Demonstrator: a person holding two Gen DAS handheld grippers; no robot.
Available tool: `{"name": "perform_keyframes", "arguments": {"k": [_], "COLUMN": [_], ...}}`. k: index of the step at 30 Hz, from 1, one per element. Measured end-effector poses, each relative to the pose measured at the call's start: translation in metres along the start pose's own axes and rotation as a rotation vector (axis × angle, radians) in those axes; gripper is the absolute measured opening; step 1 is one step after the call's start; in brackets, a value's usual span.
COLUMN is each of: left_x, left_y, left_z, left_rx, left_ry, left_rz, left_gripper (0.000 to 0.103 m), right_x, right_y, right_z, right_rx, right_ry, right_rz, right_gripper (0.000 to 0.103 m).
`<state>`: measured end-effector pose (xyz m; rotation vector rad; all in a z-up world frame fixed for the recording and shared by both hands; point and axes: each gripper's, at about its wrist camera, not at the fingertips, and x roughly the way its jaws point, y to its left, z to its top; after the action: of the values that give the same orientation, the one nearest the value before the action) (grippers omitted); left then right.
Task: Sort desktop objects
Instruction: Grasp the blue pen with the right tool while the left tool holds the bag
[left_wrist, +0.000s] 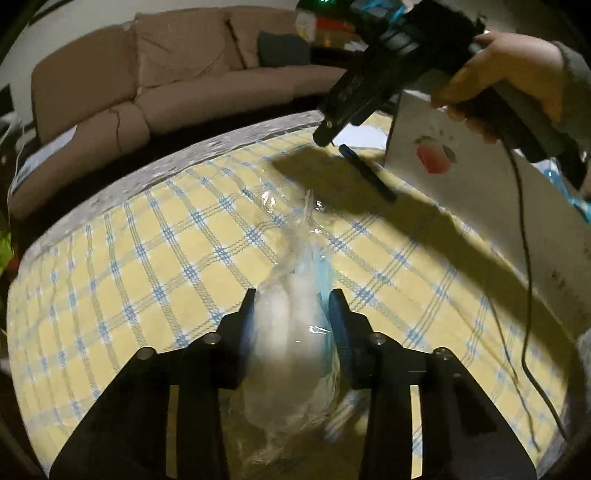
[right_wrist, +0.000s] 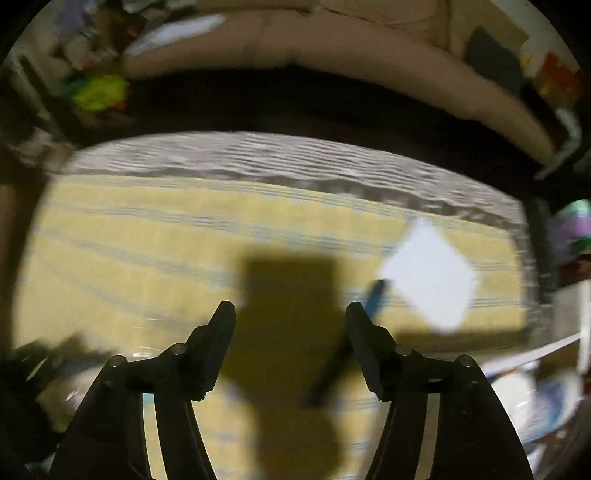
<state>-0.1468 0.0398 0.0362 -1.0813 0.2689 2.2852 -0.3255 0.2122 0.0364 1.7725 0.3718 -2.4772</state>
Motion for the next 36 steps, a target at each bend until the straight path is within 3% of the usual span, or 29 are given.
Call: {"name": "perform_keyframes", "arguments": {"k": [5, 9, 10, 15, 19, 21, 24, 26, 27, 31, 36], "left_x": [-0.003, -0.01, -0.012, -0.019, -0.02, -0.019, -0.018, -0.018, -0.018, -0.02, -0.032], "left_y": [0.009, 0.014, 0.014, 0.023, 0.031, 0.032, 0.029, 0.028, 0.028, 0.024, 0.02], "left_z": [-0.016, -0.023, -0.025, -0.032, -0.033, -0.033, -0.032, -0.032, -0.032, -0.034, -0.032], "left_rx": [-0.115, -0.163, -0.165, -0.211, -0.242, -0.246, -0.24, -0.239, -0.241, -0.245, -0.282], "left_ry": [-0.036, -0.045, -0.049, -0.062, -0.064, -0.061, -0.057, -0.057, -0.056, -0.05, -0.047], "left_rz": [-0.025, -0.051, -0.054, -0.092, -0.126, -0.129, -0.118, -0.108, -0.103, -0.08, -0.072], "left_gripper": [0.033, 0.033, 0.033, 0.033, 0.033, 0.033, 0.033, 0.033, 0.033, 0.031, 0.028], "right_x": [0.035, 0.063, 0.063, 0.073, 0.077, 0.075, 0.065, 0.059, 0.055, 0.042, 0.01], "right_y": [0.009, 0.006, 0.003, -0.034, -0.062, -0.063, -0.043, -0.033, -0.025, -0.003, 0.016], "right_z": [0.02, 0.022, 0.026, 0.031, 0.023, 0.021, 0.021, 0.019, 0.016, -0.001, -0.029], "right_rx": [-0.091, -0.097, -0.093, 0.056, 0.146, 0.142, 0.042, 0.011, -0.015, -0.055, -0.084], "right_ry": [0.124, 0.253, 0.249, 0.359, 0.337, 0.32, 0.286, 0.255, 0.229, 0.155, 0.096], "right_rz": [-0.241, -0.258, -0.26, -0.071, 0.094, 0.134, 0.133, 0.126, 0.132, 0.147, 0.24], "right_gripper": [0.062, 0.061, 0.068, 0.071, 0.071, 0.071, 0.052, 0.027, 0.019, 0.016, 0.016]}}
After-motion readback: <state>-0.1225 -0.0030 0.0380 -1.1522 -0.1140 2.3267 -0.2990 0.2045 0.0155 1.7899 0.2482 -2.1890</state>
